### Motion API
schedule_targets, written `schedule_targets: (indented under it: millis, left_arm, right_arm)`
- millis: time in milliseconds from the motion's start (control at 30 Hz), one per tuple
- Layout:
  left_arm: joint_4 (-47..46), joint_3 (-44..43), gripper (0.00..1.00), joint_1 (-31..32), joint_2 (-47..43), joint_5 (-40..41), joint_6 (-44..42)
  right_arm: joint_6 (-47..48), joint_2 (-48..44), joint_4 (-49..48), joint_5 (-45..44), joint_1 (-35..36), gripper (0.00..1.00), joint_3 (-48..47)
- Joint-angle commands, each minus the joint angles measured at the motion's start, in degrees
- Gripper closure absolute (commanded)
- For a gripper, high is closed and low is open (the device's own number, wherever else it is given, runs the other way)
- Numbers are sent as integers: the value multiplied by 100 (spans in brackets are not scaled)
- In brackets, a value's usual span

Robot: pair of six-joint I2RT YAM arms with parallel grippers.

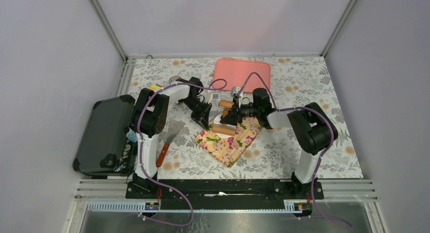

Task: Roll out the dumpling wrappers from the dough
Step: Flatten out the dough on the work surface.

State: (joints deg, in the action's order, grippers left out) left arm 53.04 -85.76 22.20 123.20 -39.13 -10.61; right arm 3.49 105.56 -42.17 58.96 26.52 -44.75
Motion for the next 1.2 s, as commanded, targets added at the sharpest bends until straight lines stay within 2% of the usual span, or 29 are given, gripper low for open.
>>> schedule_targets:
  millis: [0,167,333,467,767,967,1167]
  left_arm:
    - [-84,76,100,-40,344,625,-42]
    - [-83,72,100,-44,354,633,-38]
    - [-101,74,100,-40,346,650,-20]
    - [-127,91,100,-40,332,663,-3]
    - [-171,121,100,-40,297,662,15]
    - [-189,138,100,-51,291,669,15]
    - [-242,155,100,-58,284,731,91]
  right_arm:
    - [333,560,1894,62,266,100,470]
    - [329,430,1554,375,266,100,608]
    - [-120,206,294,605,200,100,928]
    - [-1265,-21,-1290,702,-13,100,1089]
    - [-3143,-195,-3090,97,-545,100,753]
    - [-3115,98,-3213,-342,-551,100,939]
    - [-2712,84,-2729,-593,-515,100,1145]
